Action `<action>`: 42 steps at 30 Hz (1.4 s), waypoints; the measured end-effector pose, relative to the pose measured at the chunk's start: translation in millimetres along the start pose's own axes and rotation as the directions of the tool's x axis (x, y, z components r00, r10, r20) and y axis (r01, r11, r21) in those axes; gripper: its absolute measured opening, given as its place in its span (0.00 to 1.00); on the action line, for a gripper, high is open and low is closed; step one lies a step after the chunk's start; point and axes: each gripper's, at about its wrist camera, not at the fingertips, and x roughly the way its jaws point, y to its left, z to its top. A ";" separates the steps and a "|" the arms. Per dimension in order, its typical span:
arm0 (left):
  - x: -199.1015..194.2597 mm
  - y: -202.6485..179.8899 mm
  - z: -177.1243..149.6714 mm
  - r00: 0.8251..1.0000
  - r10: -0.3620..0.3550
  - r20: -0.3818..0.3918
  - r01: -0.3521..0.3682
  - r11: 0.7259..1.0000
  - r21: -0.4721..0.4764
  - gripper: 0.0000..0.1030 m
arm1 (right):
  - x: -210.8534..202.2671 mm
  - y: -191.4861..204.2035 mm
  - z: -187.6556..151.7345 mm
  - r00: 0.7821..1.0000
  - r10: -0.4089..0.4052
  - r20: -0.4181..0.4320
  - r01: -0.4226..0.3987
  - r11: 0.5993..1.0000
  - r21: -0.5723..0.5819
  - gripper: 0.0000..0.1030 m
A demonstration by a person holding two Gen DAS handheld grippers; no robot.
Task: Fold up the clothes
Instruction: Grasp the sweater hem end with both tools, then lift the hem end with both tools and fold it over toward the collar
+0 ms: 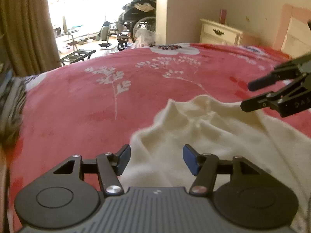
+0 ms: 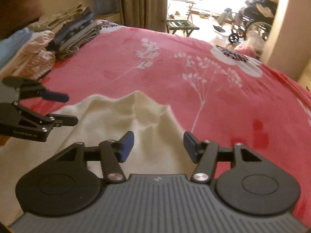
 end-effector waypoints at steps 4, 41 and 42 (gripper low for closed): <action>33.3 5.0 15.8 0.998 -0.030 -0.050 0.032 0.998 0.054 0.60 | 35.8 -19.1 12.5 0.998 0.055 -0.040 -0.055 0.998 0.008 0.62; -133.1 -57.1 26.1 0.960 -0.186 0.210 0.155 0.975 0.159 0.06 | -106.4 18.9 -16.1 0.975 0.107 0.194 -0.133 0.983 0.128 0.07; -148.5 -61.1 18.4 0.955 -0.196 0.221 0.165 0.974 0.152 0.06 | -120.4 26.4 -21.4 0.974 0.102 0.204 -0.130 0.983 0.129 0.07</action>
